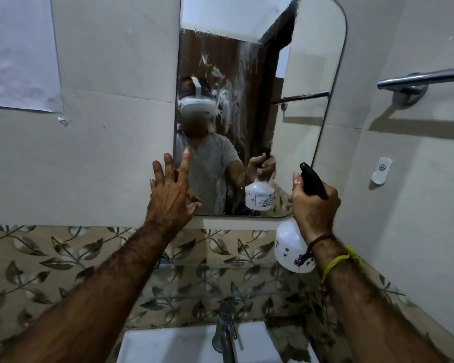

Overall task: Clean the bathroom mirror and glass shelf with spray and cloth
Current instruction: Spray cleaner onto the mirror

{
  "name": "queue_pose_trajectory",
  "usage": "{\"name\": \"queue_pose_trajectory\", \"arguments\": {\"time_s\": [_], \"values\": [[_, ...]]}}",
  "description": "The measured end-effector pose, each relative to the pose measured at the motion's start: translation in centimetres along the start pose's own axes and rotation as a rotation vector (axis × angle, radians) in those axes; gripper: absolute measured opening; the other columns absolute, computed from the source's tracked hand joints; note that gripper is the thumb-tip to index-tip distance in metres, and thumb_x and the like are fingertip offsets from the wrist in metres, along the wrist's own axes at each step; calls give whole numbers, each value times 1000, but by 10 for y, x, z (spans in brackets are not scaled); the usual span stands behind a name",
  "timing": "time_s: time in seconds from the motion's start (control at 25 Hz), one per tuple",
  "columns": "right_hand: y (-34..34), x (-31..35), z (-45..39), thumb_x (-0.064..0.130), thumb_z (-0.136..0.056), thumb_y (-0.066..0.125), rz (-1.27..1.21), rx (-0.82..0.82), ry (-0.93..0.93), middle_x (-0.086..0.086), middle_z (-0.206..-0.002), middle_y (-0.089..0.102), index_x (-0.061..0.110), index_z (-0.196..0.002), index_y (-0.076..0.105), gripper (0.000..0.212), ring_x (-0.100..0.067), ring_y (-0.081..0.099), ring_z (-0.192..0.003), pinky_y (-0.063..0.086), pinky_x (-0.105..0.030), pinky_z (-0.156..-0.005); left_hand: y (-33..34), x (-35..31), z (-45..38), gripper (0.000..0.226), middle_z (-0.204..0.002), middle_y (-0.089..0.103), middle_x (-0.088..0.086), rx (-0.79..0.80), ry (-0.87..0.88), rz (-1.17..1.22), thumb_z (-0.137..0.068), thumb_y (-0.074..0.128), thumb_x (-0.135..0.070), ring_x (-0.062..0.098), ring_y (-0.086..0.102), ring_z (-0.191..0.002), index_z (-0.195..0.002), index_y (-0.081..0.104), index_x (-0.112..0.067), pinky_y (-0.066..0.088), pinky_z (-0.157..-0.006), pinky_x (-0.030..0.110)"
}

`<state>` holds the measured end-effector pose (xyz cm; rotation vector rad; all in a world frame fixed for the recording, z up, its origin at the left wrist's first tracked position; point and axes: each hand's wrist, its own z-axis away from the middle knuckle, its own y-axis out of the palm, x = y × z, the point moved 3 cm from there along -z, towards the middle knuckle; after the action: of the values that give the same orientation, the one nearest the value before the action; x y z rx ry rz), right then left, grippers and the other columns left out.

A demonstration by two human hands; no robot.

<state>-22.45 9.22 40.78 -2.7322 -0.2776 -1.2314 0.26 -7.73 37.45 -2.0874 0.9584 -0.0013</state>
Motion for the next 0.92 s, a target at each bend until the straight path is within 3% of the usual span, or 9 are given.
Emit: {"name": "queue_pose_trajectory", "arguments": {"time_s": [0.16, 0.28, 0.36, 0.44, 0.52, 0.6, 0.76, 0.84, 0.92], "values": [[-13, -24, 0, 43, -89, 67, 74, 59, 146, -7, -62, 68, 9, -71, 67, 38, -28, 68, -62, 61, -40, -61, -1, 1, 1, 130, -164, -16, 14, -3, 3, 30, -75, 80, -46, 42, -14, -149, -152, -24, -37, 14, -116, 62], [-18, -22, 13, 42, -89, 69, 123, 165, 123, -6, -59, 66, 9, -65, 66, 41, -26, 66, -61, 56, -33, -58, -6, 2, 4, 129, -165, -16, 9, -8, -4, 82, -77, 79, -42, 37, -14, -150, -150, -27, -40, 16, -118, 61], [-18, -1, 18, 35, -89, 70, 76, 173, 15, 0, -53, 59, 13, -60, 60, 38, -20, 59, -53, 45, -22, -45, -11, -3, 4, 124, -165, -14, 8, -46, -24, 115, -82, 76, -38, 39, -8, -151, -148, -29, -42, 22, -117, 64], [-11, 29, 13, 28, -90, 70, 26, 189, -103, 7, -52, 54, 20, -61, 56, 33, -7, 53, -50, 34, -8, -41, -17, -12, -3, 122, -165, -16, 8, -99, -27, 97, -82, 74, -42, 42, -7, -151, -149, -28, -40, 22, -116, 66], [-3, 61, 0, 29, -90, 70, -21, 181, -196, 9, -54, 56, 21, -63, 58, 30, -6, 54, -51, 34, -8, -44, -27, -20, -17, 123, -164, -20, 6, -135, 33, 47, -79, 75, -50, 41, -13, -150, -152, -23, -36, 17, -113, 67], [0, 92, -23, 34, -89, 70, -74, 90, -259, 4, -56, 60, 18, -65, 62, 30, -15, 58, -53, 40, -21, -47, -40, -25, -38, 126, -164, -22, 3, -150, 88, 35, -75, 76, -56, 38, -16, -150, -154, -20, -34, 16, -113, 67], [-3, 149, -69, 39, -90, 68, -216, 9, -307, -2, -64, 69, 10, -72, 69, 34, -12, 67, -62, 54, -27, -56, -60, -29, -69, 135, -164, -22, 6, -70, 71, 111, -69, 81, -56, 40, -18, -149, -153, -23, -34, 12, -111, 71], [2, 168, -68, 37, -89, 69, -238, 62, -367, 9, -54, 60, 16, -65, 63, 33, 2, 59, -51, 44, -13, -48, -61, -29, -71, 137, -163, -22, 10, -31, 57, 92, -68, 82, -55, 41, -19, -149, -152, -24, -33, 11, -112, 71], [9, 178, -50, 38, -87, 71, -195, 79, -424, 15, -47, 47, 22, -58, 52, 39, 2, 47, -42, 29, -8, -42, -59, -19, -65, 133, -165, -16, 11, -10, 67, 87, -71, 81, -50, 39, -14, -150, -154, -21, -31, 11, -115, 68]]}}
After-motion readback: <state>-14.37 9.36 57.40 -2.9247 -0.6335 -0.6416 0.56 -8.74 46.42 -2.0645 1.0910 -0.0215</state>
